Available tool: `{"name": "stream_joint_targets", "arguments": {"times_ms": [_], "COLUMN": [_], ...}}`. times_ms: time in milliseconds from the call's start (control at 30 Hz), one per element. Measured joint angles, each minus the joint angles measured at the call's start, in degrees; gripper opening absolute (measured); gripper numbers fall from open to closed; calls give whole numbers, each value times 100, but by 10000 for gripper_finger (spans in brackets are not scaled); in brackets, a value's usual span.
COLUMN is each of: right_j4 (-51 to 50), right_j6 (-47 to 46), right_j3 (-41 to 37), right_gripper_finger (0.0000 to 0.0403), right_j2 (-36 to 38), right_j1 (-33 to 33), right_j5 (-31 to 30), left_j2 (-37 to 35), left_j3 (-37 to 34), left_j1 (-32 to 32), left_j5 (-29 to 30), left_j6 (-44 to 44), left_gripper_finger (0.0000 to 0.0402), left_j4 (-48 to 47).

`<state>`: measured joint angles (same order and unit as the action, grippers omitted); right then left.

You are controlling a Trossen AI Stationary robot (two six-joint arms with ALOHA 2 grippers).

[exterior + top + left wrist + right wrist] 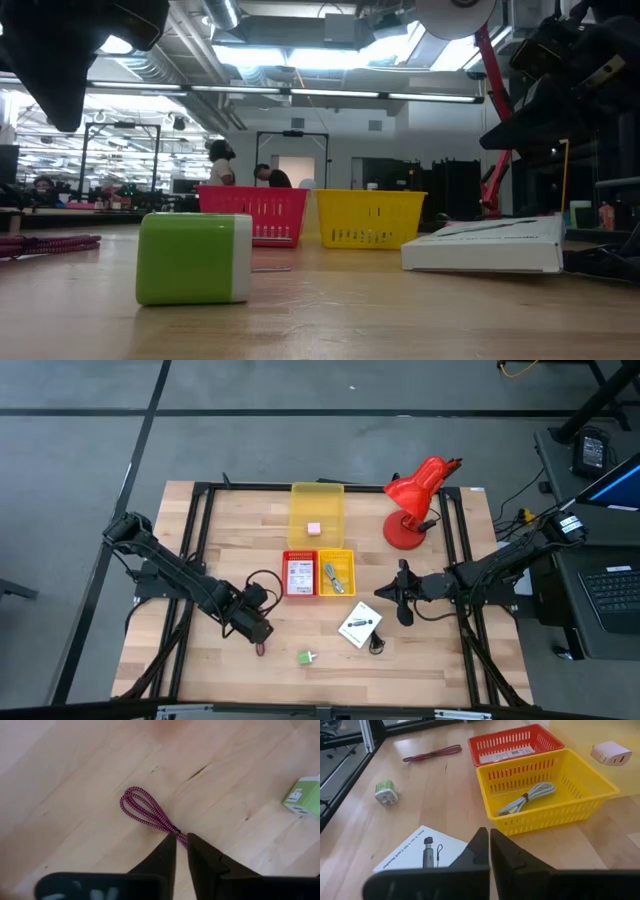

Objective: Pick and place items into bin
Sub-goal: Put the pink charger cable into the yellow bin

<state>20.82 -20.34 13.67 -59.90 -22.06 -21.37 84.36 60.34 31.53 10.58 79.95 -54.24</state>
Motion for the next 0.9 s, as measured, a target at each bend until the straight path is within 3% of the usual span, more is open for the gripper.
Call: {"name": "stream_joint_targets", "arguments": {"times_ms": [200,533,900], "right_j4": [-9,-139,-269], "right_j6": [7,5,-12], "right_j3": [0,0,2], "right_gripper_finger": [0,0,0], "right_j2": [0,0,0], "right_j1": [0,0,1], "right_j5": [0,40,60], "left_j2": [0,419,1263], "left_j3": [-2,-7,-9], "left_j1": [0,106,99], "left_j5": [70,-25,-451], "left_j6": [103,1521,2628], "left_gripper_finger": [106,190,203], "left_j4": [2,20,373]}}
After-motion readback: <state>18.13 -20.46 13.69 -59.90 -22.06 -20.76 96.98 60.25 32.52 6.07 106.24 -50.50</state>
